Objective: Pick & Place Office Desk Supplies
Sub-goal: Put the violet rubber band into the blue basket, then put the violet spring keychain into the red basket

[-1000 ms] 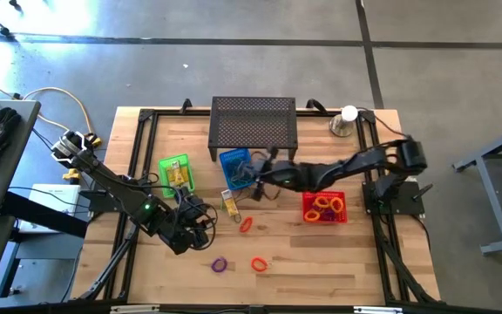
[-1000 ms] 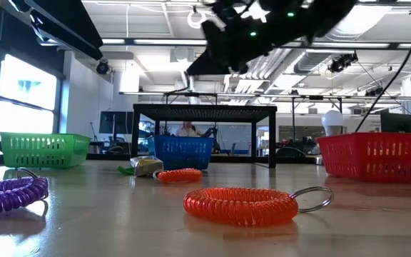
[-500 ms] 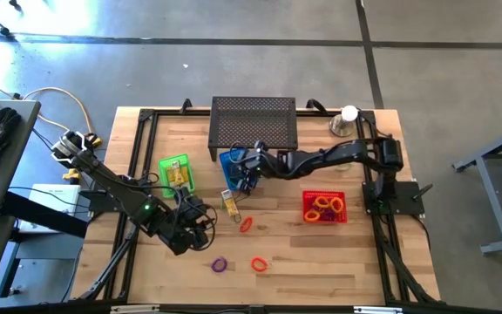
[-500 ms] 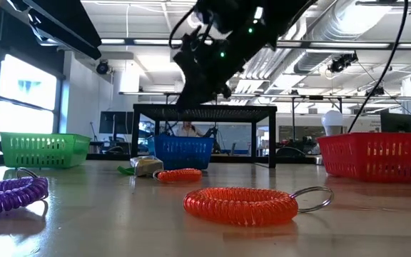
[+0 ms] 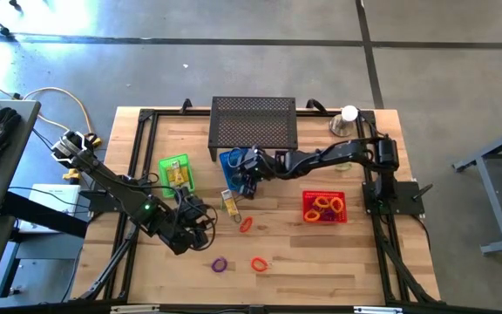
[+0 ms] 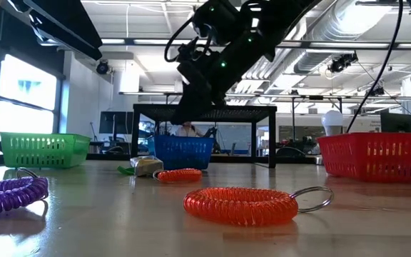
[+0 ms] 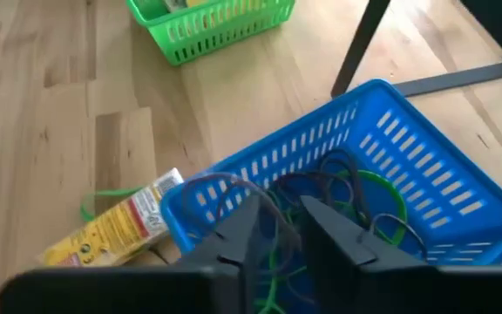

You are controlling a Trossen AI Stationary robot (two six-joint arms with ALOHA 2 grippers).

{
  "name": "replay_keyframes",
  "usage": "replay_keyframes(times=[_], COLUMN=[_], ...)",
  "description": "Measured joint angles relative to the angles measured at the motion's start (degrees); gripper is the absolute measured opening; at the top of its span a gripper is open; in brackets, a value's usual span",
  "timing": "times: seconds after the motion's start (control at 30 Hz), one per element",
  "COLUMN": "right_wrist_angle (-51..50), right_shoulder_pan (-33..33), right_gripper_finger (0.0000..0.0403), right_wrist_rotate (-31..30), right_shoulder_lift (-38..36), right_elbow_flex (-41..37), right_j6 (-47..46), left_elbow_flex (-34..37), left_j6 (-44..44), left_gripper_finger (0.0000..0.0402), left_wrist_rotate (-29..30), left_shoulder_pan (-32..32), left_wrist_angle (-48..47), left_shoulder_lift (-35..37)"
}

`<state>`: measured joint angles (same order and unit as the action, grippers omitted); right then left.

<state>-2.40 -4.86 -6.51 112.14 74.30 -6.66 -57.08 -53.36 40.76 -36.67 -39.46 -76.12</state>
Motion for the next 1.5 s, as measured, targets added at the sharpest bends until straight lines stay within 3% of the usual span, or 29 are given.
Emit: replay_keyframes(times=[0.23, 0.4, 0.67, 0.87, 1.13, 1.33, 1.5], right_wrist_angle=[0.0, 0.5, -0.3, -6.3, -5.1, -17.8, -29.5], right_shoulder_pan=[0.0, 0.2, 0.6, 3.3, 4.9, 10.2, 15.5], right_gripper_finger=[0.0158, 0.0187, 0.0187, 0.0187, 0.0187, 0.0187, 0.0187], right_wrist_rotate=[0.6, 1.0, 1.1, 1.1, -1.0, -8.9, -13.1], right_shoulder_lift=[-0.3, -2.8, -6.3, -9.0, -15.4, -23.8, -30.2], right_elbow_flex=[0.0, 0.1, 0.1, 0.0, 0.0, 0.0, 0.0], right_j6=[-0.9, -0.7, -0.9, -2.1, 6.8, 5.9, -1.2], left_elbow_flex=[0.0, 0.0, 0.0, 0.0, 0.0, 0.0, 0.0], left_j6=[6.5, 10.6, 5.4, 1.1, -3.2, -5.1, -3.4], left_gripper_finger=[0.0186, 0.0186, 0.0186, 0.0186, 0.0186, 0.0186, 0.0186], left_wrist_rotate=[-0.8, -5.3, -6.4, -6.5, -6.5, -6.5, -6.7], left_shoulder_pan=[0.2, 0.3, -0.3, 0.5, 0.6, -0.6, -0.7], left_wrist_angle=[0.0, -0.2, -0.3, -0.1, -0.1, -0.1, 0.6], left_shoulder_lift=[0.0, 0.0, 0.0, 0.0, 0.0, 0.1, 0.1])
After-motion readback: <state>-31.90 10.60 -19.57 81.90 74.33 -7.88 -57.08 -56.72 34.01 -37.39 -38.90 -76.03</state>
